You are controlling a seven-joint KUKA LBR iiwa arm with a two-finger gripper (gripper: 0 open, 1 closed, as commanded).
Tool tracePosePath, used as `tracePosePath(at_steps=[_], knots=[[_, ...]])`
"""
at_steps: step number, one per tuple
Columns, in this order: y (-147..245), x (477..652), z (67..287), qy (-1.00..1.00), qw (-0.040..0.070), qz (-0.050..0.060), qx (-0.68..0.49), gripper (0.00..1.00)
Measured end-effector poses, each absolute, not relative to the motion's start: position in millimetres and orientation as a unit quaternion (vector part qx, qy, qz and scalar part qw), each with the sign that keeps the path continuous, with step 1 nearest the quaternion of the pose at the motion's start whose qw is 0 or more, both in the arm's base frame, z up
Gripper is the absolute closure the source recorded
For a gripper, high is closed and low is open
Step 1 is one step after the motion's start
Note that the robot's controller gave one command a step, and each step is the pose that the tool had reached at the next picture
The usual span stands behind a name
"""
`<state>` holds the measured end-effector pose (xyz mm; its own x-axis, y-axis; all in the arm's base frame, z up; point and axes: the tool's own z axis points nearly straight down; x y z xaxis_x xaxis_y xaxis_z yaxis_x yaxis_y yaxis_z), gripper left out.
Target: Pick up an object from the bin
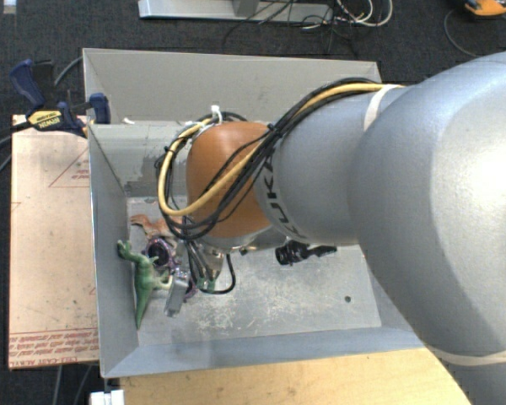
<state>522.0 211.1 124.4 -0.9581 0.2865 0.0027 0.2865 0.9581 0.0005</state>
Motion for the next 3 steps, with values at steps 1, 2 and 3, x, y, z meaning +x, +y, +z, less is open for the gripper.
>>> tracePosePath(at_steps=[1, 2, 3], knots=[[231.8, 532.4, 162.2, -0.999, -0.003, -0.002, -0.046, 0.00], [220.1, 515.7, 110.0, -0.986, 0.002, 0.000, -0.169, 0.00], [227.4, 514.6, 71.3, -0.993, -0.005, -0.004, -0.114, 0.00]])
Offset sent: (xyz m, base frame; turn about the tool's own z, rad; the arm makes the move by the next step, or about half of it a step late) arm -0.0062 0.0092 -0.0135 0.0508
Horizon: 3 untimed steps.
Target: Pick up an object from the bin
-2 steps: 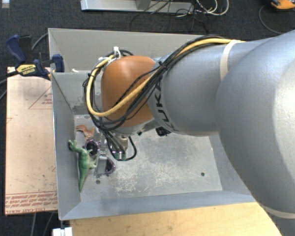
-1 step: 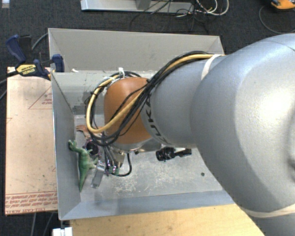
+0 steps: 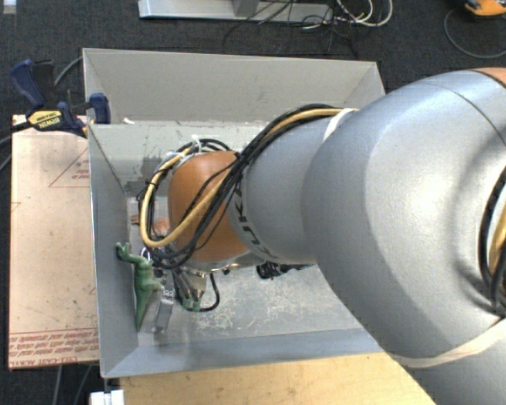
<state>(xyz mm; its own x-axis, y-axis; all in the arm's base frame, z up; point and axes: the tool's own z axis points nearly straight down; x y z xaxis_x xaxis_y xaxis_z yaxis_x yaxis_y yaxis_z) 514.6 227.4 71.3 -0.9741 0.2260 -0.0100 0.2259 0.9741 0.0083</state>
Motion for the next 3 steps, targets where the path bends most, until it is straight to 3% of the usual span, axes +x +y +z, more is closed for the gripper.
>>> tracePosePath(at_steps=[1, 3], knots=[[229.3, 493.1, 74.2, 0.960, 0.004, 0.005, 0.281, 1.00], [229.0, 492.7, 76.5, 0.960, 0.003, 0.004, 0.282, 1.00]])
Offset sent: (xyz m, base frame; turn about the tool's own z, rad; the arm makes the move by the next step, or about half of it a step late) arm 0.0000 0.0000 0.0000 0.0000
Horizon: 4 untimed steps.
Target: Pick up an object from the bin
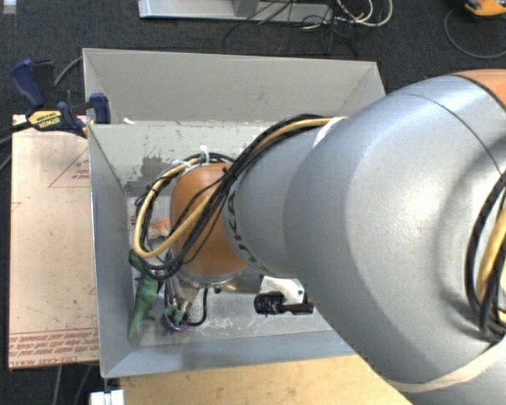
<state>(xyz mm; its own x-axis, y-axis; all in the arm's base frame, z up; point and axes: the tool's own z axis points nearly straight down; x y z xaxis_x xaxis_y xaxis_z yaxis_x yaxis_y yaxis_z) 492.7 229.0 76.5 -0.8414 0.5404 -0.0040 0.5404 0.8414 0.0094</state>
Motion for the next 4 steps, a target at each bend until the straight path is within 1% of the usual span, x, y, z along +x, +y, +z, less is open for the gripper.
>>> tracePosePath(at_steps=[2, 4], knots=[[228.9, 492.5, 88.7, 0.960, 0.003, 0.004, 0.281, 1.00], [228.2, 490.9, 105.5, 0.960, 0.000, 0.002, 0.281, 1.00]])
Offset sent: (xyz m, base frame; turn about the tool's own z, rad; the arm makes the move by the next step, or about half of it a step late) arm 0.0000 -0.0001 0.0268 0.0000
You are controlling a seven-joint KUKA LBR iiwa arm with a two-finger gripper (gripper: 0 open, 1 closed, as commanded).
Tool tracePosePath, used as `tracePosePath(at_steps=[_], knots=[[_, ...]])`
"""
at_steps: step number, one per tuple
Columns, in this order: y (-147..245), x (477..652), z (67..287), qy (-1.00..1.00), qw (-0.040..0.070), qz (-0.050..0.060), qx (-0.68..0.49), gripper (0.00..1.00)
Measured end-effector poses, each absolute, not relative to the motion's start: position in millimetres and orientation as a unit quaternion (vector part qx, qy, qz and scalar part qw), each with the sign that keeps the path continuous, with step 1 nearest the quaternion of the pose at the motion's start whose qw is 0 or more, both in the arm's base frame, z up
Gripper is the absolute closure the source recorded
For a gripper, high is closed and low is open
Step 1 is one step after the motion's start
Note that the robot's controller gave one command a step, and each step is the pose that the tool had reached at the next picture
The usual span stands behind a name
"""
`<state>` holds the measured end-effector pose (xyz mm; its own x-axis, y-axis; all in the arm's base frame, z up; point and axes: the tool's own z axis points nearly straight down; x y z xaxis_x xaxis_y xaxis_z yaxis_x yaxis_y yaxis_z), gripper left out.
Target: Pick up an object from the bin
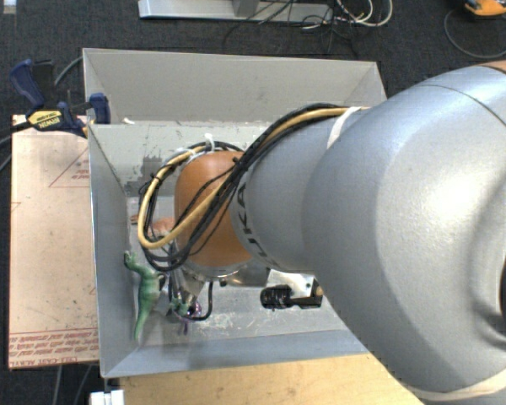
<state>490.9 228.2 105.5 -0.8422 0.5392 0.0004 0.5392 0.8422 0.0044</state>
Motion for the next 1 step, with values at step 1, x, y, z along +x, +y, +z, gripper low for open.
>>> tracePosePath(at_steps=[1], knots=[[228.2, 491.2, 121.8, 0.960, 0.001, 0.003, 0.280, 1.00]])
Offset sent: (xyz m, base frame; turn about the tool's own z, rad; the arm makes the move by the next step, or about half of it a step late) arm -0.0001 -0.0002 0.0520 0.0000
